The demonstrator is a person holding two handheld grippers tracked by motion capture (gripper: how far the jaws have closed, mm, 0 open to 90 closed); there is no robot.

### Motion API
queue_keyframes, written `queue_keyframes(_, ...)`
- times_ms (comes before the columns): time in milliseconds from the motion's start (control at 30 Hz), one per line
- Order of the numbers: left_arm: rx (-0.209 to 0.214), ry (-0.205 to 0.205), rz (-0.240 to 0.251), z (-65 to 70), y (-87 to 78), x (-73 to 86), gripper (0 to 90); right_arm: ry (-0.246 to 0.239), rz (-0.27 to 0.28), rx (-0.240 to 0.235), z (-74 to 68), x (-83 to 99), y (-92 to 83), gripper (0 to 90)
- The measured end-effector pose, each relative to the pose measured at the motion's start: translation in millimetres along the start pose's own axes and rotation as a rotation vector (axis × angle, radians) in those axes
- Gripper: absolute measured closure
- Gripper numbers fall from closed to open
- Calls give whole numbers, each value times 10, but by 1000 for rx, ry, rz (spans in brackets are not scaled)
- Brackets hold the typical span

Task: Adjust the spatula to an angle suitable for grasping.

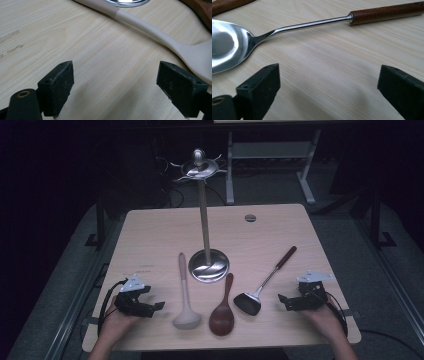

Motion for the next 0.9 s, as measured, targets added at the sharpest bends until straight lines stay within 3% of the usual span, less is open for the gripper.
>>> queue_keyframes(100, 4, -16, 6, 3, -3, -4, 141, 8, -5, -5, 8, 4, -7, 85)
queue_keyframes(200, 2, -16, 9, -5, -21, -13, 143, 36, 10, -41, 9, -27, -74, 183)
queue_keyframes(267, -3, -15, 6, -17, -17, -12, 143, 34, 16, -51, 8, -58, -99, 275)
queue_keyframes(333, -4, -20, 9, -17, -14, -11, 143, 36, 15, -53, 7, -75, -107, 312)
queue_keyframes(400, -6, -20, 6, -21, -21, -8, 143, 42, 21, -72, -18, -136, -124, 504)
queue_keyframes(533, 0, 0, 2, -11, -22, -2, 144, 22, 5, -92, -69, -251, -121, 761)
queue_keyframes(600, 0, -13, 6, 3, -16, -2, 144, 13, -2, -99, -99, -317, -101, 875)
queue_keyframes(733, -2, -4, 7, 21, -20, -18, 144, -18, -40, -131, -191, -389, 7, 900)
queue_keyframes(900, 0, -15, 8, 42, 16, -18, 144, -46, -50, -154, -267, -486, 122, 900)
Point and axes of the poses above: each handheld gripper's, and its own axes: y roughly forward along the jaws, x roughly out of its underside, z roughly to its right, the point moved 7 cm from there along y, roughly forward along the jaws, and after that the axes turned 3 degrees about x, right-handed, at the moved point
